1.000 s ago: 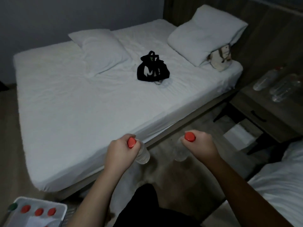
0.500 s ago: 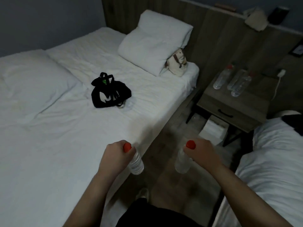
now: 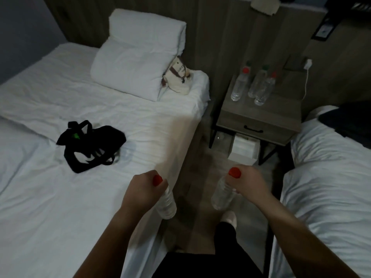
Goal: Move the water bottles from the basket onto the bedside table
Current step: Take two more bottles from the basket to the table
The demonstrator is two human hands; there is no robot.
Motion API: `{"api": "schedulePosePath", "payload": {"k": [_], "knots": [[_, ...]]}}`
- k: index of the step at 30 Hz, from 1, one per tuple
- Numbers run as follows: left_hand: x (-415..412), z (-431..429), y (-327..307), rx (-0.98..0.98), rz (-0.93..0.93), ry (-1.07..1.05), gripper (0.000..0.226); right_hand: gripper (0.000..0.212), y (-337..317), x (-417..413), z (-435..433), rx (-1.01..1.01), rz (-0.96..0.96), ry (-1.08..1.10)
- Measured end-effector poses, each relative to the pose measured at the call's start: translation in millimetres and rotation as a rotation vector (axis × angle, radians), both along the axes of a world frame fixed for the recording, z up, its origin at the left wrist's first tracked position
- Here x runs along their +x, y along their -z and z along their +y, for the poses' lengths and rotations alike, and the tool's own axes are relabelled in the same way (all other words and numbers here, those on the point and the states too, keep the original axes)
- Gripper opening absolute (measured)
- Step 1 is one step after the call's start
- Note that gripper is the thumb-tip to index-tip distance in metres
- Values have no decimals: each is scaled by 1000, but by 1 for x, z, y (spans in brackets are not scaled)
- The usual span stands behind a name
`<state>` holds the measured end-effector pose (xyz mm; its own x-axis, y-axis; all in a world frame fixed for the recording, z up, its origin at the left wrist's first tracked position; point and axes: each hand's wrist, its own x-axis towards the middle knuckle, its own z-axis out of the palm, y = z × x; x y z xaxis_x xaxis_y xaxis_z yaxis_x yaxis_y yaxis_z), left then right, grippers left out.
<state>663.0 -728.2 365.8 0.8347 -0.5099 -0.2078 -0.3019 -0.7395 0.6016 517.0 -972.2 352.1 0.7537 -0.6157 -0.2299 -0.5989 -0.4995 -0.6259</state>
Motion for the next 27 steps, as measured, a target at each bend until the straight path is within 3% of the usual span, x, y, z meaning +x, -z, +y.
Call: {"api": "schedulePosePath", "payload": {"k": [6,8,11,14,20,25,27], "knots": [[32,-101,11,-2,-67,29,20,31,16,25,-96,61,63,-7],[37,-137,11,-22,-48,26,21,47,14,29,-134,95,47,-25],[46,-194,9,-34,-47,32,31,32,8,38,-192,138,47,1],[52,-253,10,-21,-55,-11,25,34,6,47,-253,107,63,-10],[65,-349,8,-47,-59,-57,32,23,5,63,-343,4,65,-57],[85,-413,9,-56,-92,16,42,16,-3,78,-389,30,52,17],[99,-439,12,-43,-102,61,34,18,-4,87,-403,39,45,31]]}}
